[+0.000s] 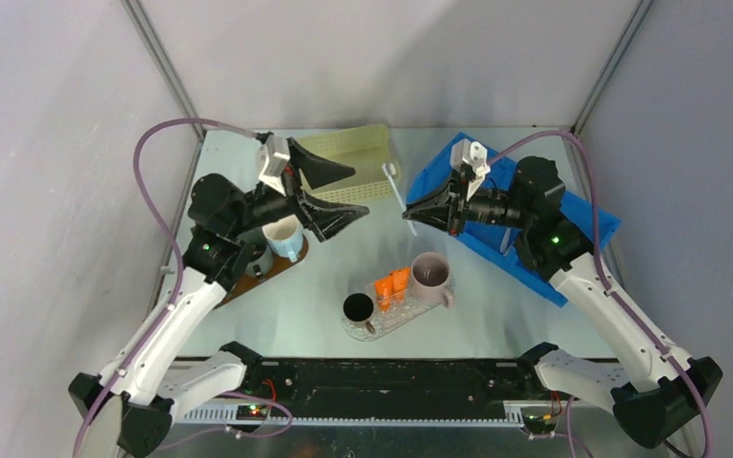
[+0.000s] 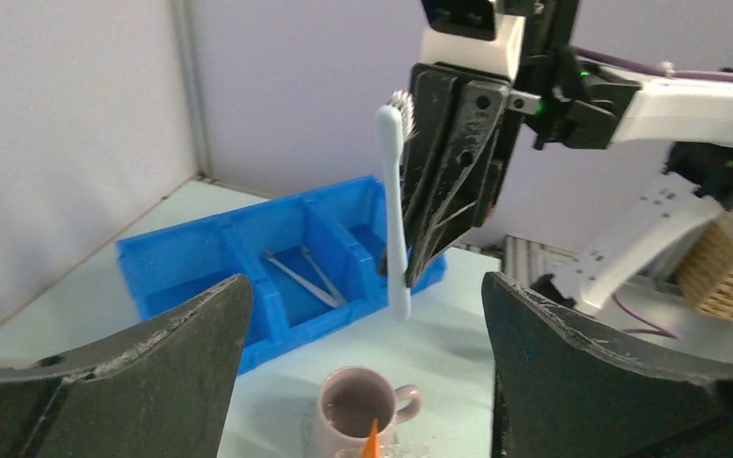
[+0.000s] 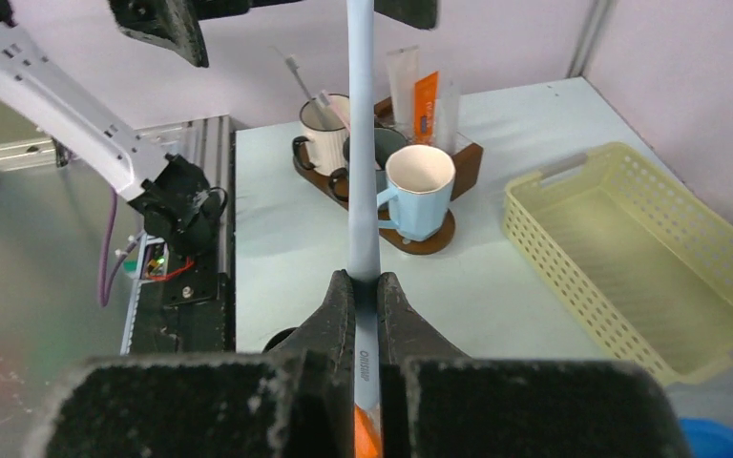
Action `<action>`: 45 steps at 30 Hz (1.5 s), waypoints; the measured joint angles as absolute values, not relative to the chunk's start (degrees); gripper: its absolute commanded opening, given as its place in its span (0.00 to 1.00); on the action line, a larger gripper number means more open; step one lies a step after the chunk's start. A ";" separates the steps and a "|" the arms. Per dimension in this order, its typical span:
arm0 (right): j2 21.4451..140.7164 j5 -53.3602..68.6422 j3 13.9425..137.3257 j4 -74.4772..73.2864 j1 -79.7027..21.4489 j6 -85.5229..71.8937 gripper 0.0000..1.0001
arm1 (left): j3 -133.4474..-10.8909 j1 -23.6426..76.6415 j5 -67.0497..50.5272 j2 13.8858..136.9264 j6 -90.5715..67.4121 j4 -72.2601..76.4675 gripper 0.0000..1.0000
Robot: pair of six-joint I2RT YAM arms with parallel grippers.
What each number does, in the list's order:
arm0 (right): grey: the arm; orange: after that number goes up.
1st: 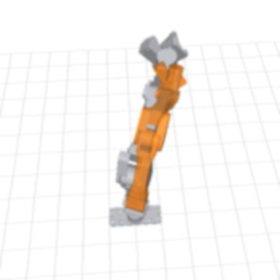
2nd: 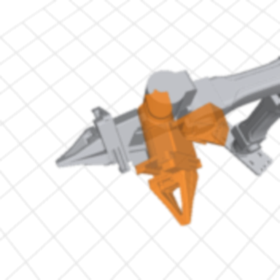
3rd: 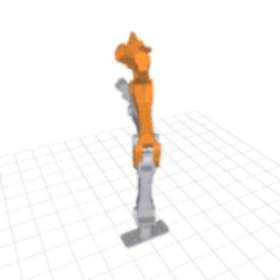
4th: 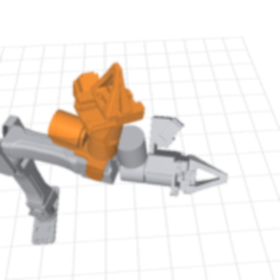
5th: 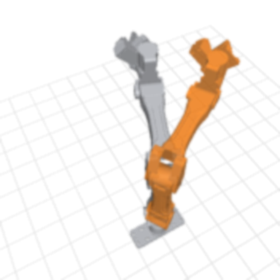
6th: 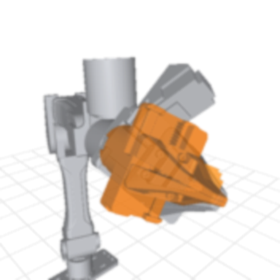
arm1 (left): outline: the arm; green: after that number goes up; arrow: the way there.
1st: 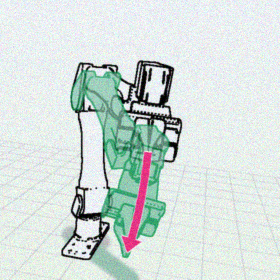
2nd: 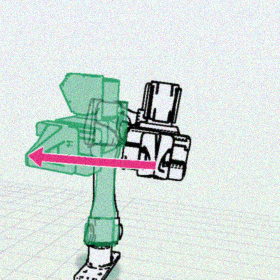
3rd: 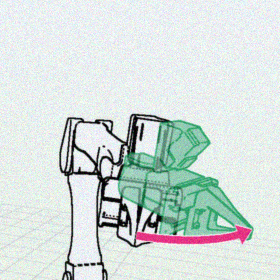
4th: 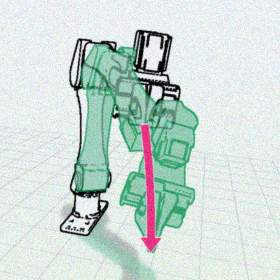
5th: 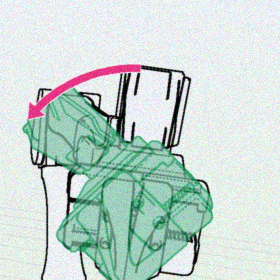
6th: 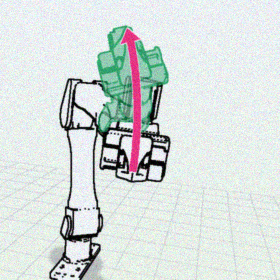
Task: Prepare toiletry sets of a toothbrush and toothpaste on the tray
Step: Pick up the toothbrush from the storage box.
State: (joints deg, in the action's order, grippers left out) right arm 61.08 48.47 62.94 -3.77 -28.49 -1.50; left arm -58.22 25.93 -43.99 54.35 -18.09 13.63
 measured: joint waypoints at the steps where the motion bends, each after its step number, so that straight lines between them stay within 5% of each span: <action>1: 61.10 49.36 62.94 -3.68 -29.04 -0.93 0.00 | -58.89 26.59 -45.58 55.57 -19.00 14.55 0.93; 13: 61.73 52.86 62.92 -3.60 -32.88 2.68 0.00 | -64.31 31.16 -52.97 64.14 -24.77 18.70 0.69; 15: 61.73 52.86 62.92 -3.73 -33.10 3.27 0.00 | -65.01 31.88 -53.52 65.08 -25.32 18.83 0.57; 19: 61.84 52.80 62.92 -4.16 -33.32 4.01 0.00 | -65.52 32.97 -54.72 66.06 -25.80 18.68 0.05; 24: 61.98 52.53 62.87 -4.64 -33.41 4.10 0.01 | -65.54 33.26 -55.29 66.08 -24.53 18.48 0.00; 31: 62.00 51.16 62.78 -4.84 -33.58 5.37 0.78 | -65.25 33.26 -51.64 64.45 -21.23 14.68 0.00; 33: 62.00 49.93 62.72 -4.86 -33.58 5.39 0.91 | -64.49 33.28 -48.66 62.76 -19.70 13.30 0.00; 36: 61.98 46.81 62.70 -5.08 -33.54 6.33 0.99 | -62.52 33.26 -43.33 59.46 -17.61 12.23 0.00; 45: 61.71 34.30 62.70 -5.30 -33.10 6.55 0.99 | -49.23 33.12 -16.25 45.43 -13.41 13.13 0.00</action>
